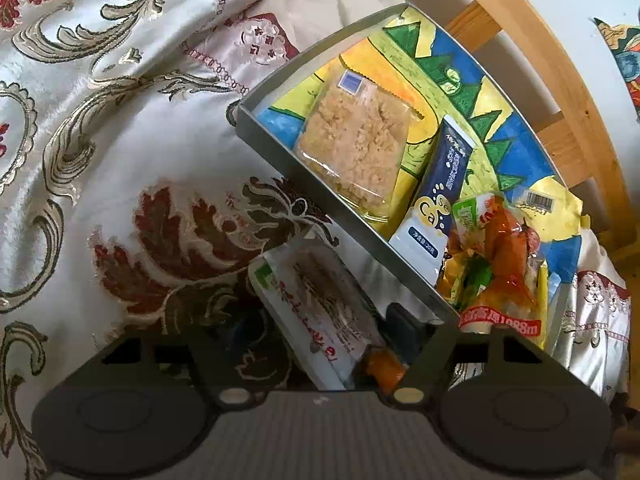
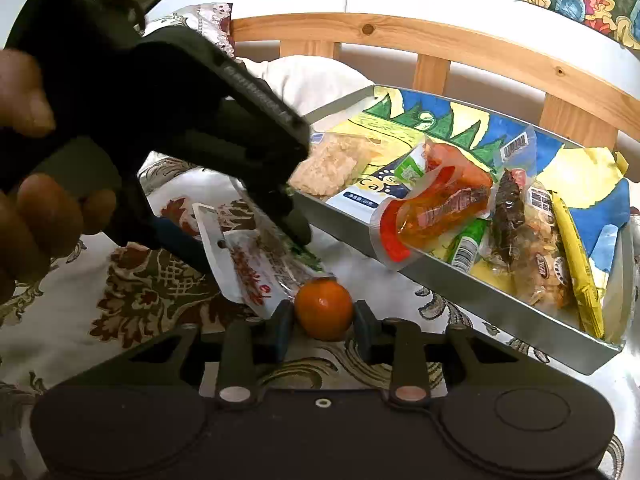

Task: Organize snacks
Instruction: 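Move the left tool to the green-and-white snack pack while the right tool approaches the mandarin, then close the left tool on the snack pack while the right tool grasps the orange mandarin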

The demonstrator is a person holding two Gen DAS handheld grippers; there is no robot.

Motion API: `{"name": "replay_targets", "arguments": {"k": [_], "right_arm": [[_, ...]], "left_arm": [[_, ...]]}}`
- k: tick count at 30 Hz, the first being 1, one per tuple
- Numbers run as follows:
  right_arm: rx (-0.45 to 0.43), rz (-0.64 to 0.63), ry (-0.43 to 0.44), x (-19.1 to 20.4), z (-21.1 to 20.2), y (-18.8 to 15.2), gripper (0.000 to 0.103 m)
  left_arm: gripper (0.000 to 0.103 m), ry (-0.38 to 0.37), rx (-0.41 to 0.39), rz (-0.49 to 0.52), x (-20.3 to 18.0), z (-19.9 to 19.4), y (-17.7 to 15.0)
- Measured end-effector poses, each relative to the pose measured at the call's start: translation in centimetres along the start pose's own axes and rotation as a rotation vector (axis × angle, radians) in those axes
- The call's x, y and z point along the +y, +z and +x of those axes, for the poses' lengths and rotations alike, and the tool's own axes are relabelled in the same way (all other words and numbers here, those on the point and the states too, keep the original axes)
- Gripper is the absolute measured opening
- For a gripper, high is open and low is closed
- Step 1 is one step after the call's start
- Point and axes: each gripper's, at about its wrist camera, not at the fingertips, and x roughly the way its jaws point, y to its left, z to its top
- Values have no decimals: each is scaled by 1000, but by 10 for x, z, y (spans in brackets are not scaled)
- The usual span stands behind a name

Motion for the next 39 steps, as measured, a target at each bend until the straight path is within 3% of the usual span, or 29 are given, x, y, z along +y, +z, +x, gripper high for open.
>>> {"name": "replay_targets", "arguments": {"k": [1, 10, 20, 34, 39], "right_arm": [[4, 0, -2, 0, -1, 1, 34], [38, -14, -57, -2, -17, -1, 34], [26, -24, -52, 4, -19, -2, 34], [4, -39, -38, 8, -23, -2, 34], [12, -41, -38, 8, -21, -3, 34]], "left_arm": [[62, -11, -2, -1, 1, -1, 0], [55, -51, -11, 10, 21, -16, -2], [55, -83, -8, 264, 28, -36, -10], [52, -123, -38, 354, 25, -46, -25], [52, -98, -37, 375, 27, -38, -27]]}}
